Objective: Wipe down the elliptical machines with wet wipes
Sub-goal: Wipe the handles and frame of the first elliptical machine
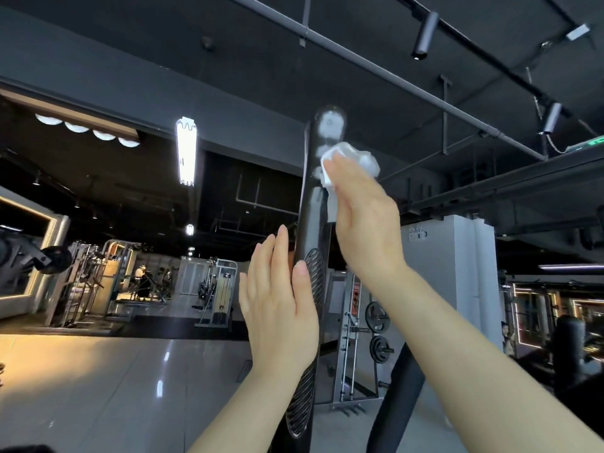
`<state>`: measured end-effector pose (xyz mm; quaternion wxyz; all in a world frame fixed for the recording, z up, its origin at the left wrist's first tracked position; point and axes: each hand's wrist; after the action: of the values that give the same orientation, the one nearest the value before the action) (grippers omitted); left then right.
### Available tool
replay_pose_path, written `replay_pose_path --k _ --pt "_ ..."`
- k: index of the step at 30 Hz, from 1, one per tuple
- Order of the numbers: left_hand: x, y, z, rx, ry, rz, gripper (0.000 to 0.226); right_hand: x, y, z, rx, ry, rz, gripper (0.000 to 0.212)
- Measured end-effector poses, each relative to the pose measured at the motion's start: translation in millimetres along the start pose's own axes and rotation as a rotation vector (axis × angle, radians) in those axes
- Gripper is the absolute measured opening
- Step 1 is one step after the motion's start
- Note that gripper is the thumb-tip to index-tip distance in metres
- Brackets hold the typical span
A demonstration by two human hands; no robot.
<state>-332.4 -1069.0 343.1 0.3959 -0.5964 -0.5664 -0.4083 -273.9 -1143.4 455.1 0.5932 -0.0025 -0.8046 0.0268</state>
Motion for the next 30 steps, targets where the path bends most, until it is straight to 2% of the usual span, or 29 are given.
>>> replay_pose_path --k 3,4,6,8,12,16,18,21,23,26,28,30 --pt "-1.2 0.8 4.0 -0.041 -0.043 -0.027 0.050 52.9 -6.9 -11.0 -0.323 -0.229 -0.016 0.034" --pt "-1.9 1.0 5.5 -0.056 -0.061 -0.037 0.050 73.1 -9.7 -11.9 -0.388 -0.268 0.068 0.029" --pt "-5.2 0.5 9.9 -0.092 -0.100 -0.046 0.051 103.5 -10.7 -12.6 -0.542 -0.326 0.399 0.020" --pt "-13.4 -0.8 16.9 -0.123 -0.147 -0.043 0.051 111.0 -4.4 -10.0 -0.651 -0.408 0.658 0.026" --pt "-38.6 -14.0 33.0 -0.135 -0.207 -0.028 0.048 59.8 3.7 10.6 -0.649 -0.490 0.857 0.026" --pt "-35.6 -38.9 40.7 -0.185 -0.174 -0.043 0.044 4.7 3.1 43.0 -0.585 -0.627 1.139 0.042" --pt "-24.3 -48.1 39.4 -0.205 -0.147 -0.050 0.044 16.2 1.6 40.7 -0.606 -0.678 1.105 0.038" --pt "-13.4 -55.2 30.6 -0.249 -0.122 -0.018 0.046 68.7 -2.5 10.8 -0.728 -0.706 0.899 0.030" --pt "-13.3 -54.3 27.8 -0.259 -0.098 0.016 0.045 94.9 -5.0 -9.8 -0.793 -0.652 0.802 0.030" --pt "-18.6 -49.9 29.1 -0.297 -0.112 0.087 0.048 86.6 -3.7 -8.6 -0.721 -0.604 0.816 0.042" --pt "-23.1 -49.3 30.4 -0.349 -0.143 0.130 0.044 57.6 -7.5 5.7 -0.583 -0.574 0.891 0.054" --pt "-26.4 -53.4 32.2 -0.397 -0.171 0.152 0.044 22.1 -11.4 20.4 -0.505 -0.582 0.961 0.057"
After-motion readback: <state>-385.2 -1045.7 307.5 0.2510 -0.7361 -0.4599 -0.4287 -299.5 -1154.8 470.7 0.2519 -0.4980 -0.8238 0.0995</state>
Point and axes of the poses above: each hand's wrist, its own x-axis towards the middle knuckle, its own y-axis out of the palm, z = x × y, and after that the axes turned 9 degrees about z, right-handed
